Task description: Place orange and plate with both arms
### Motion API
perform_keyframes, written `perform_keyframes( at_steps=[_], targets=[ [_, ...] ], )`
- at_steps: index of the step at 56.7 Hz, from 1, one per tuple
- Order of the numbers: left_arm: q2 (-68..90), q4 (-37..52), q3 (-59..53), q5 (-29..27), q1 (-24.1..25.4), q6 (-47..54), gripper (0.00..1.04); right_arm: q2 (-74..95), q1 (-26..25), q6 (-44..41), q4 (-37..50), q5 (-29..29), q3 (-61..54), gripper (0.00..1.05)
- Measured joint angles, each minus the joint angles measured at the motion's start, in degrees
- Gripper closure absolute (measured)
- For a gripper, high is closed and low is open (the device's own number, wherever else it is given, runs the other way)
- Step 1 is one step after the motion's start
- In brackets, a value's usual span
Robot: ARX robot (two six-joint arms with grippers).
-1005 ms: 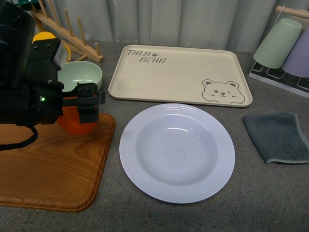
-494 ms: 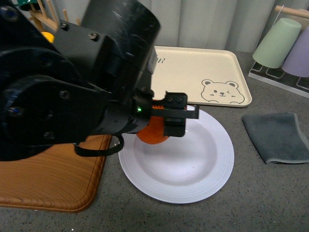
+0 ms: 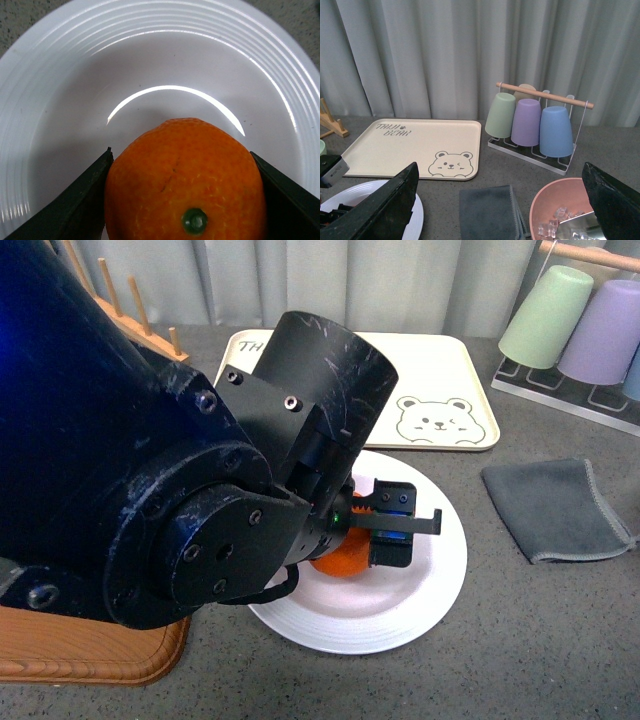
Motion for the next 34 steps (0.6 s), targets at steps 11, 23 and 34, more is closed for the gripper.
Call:
perform_keyframes(
  at_steps=[11,23,34],
  targets=[
    [1.16,-0.07,0.79,-0.48,-0.11,0.04,0.34,0.0,0.0,0.0,0.0,0.0,0.02,0.09],
    [1.33,-0.02,0.79,-0.57,-0.07,0.28,0.17,0.0,0.0,0.0,0.0,0.0,0.02,0.09],
    [-0.24,-0.22,-0.22,-0.52,0.39,0.28,0.07,0.0,0.0,0.0,0.0,0.0,0.02,0.09]
  ],
)
